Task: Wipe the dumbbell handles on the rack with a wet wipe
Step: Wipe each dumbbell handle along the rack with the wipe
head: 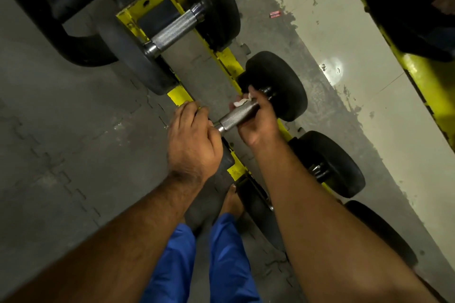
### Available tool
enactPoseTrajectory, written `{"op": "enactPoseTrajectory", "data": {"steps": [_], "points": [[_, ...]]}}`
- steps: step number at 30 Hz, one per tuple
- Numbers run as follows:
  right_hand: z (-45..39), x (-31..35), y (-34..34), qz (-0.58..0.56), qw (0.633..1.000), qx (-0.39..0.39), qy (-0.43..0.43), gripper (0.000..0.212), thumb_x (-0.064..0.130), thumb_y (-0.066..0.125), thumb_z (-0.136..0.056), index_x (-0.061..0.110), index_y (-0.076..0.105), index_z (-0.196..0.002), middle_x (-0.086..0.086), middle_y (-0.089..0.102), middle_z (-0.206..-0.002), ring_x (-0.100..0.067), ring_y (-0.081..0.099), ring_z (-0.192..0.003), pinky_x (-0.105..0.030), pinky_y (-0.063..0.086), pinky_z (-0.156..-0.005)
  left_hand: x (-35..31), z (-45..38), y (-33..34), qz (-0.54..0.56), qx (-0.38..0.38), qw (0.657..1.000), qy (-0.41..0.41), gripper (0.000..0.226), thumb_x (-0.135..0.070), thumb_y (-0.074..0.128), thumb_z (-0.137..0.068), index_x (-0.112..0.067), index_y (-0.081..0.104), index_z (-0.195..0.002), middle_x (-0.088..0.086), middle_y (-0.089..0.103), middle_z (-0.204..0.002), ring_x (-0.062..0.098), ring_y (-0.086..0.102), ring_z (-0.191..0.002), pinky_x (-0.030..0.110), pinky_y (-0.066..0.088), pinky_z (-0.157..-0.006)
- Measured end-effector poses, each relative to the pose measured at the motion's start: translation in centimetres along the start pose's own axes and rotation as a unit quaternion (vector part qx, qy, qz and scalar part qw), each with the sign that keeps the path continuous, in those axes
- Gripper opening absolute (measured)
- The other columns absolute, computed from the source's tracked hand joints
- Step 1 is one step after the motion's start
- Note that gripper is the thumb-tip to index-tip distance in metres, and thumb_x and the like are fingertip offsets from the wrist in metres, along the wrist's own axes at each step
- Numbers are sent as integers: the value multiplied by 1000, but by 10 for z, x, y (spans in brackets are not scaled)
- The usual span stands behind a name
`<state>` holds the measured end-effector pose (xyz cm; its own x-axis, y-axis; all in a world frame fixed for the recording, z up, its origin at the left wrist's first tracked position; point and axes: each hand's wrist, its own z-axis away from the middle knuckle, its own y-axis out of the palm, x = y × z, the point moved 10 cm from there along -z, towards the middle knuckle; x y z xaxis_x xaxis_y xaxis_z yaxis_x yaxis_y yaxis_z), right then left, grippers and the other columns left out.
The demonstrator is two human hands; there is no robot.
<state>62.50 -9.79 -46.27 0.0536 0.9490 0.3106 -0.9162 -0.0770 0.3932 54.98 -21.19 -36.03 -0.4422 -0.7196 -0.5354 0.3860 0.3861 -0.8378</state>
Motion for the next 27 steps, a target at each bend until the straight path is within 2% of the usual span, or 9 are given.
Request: {"op": "enactPoseTrajectory", "data": {"steps": [4,8,12,14,16,18,20,24,27], "points": [[18,-46,3,103,990,50,77,22,29,58,-88,10,61,-76,-7,62,-75,-23,62,-74,-34,49,-80,0,1,1,-2,6,1000,1,46,-24,36,-90,2,62,-118,19,58,-125,37,50,-123,52,39,-107],[11,-9,-7,83,996,-6,37,23,30,55,-93,9,64,-87,-7,67,-78,-25,65,-76,-37,50,-90,1,0,1,5,-4,1000,4,43,-22,37,-90,3,63,-115,19,59,-122,37,51,-120,51,41,-103],[28,-35,-16,165,984,7,60,20,23,55,-92,13,71,-85,-3,67,-75,-16,64,-67,-27,52,-71,2,1,2,5,-3,1000,1,44,-23,37,-91,2,62,-117,19,58,-124,37,50,-123,51,40,-104],[30,-33,-16,192,979,2,69,20,19,55,-89,12,70,-77,-3,64,-72,-18,60,-69,-30,50,-73,2,2,1,0,-2,1000,0,45,-24,37,-91,1,62,-118,19,58,-125,36,50,-123,51,41,-104],[25,-19,-20,195,979,-34,52,14,15,55,-86,9,67,-87,-5,62,-78,-20,59,-76,-32,51,-78,2,0,2,0,-3,1000,-1,44,-23,37,-90,1,62,-117,19,58,-124,36,50,-121,51,41,-103],[24,-20,-26,188,980,-53,48,15,9,53,-86,6,66,-92,-7,63,-82,-18,60,-74,-28,54,-73,3,1,2,-1,-5,1000,-1,43,-22,38,-89,1,63,-116,19,58,-123,36,51,-120,51,41,-102],[29,-35,-26,199,977,-34,72,14,4,50,-87,7,63,-84,-8,62,-79,-17,61,-67,-25,56,-63,3,1,2,-3,-10,1000,0,42,-22,39,-89,1,63,-115,20,58,-124,37,51,-121,51,41,-103],[33,-36,-31,240,966,-39,90,11,5,55,-91,4,66,-91,-12,65,-90,-19,63,-78,-27,55,-80,1,1,1,-13,-4,1000,-1,45,-24,36,-90,1,63,-116,21,59,-124,38,51,-121,52,40,-105],[43,-31,-39,230,966,-81,82,12,3,52,-95,5,63,-92,-11,65,-85,-17,63,-72,-24,57,-67,-1,2,0,-29,15,999,-7,50,-29,31,-90,0,61,-117,20,57,-128,36,49,-125,50,39,-108]]}}
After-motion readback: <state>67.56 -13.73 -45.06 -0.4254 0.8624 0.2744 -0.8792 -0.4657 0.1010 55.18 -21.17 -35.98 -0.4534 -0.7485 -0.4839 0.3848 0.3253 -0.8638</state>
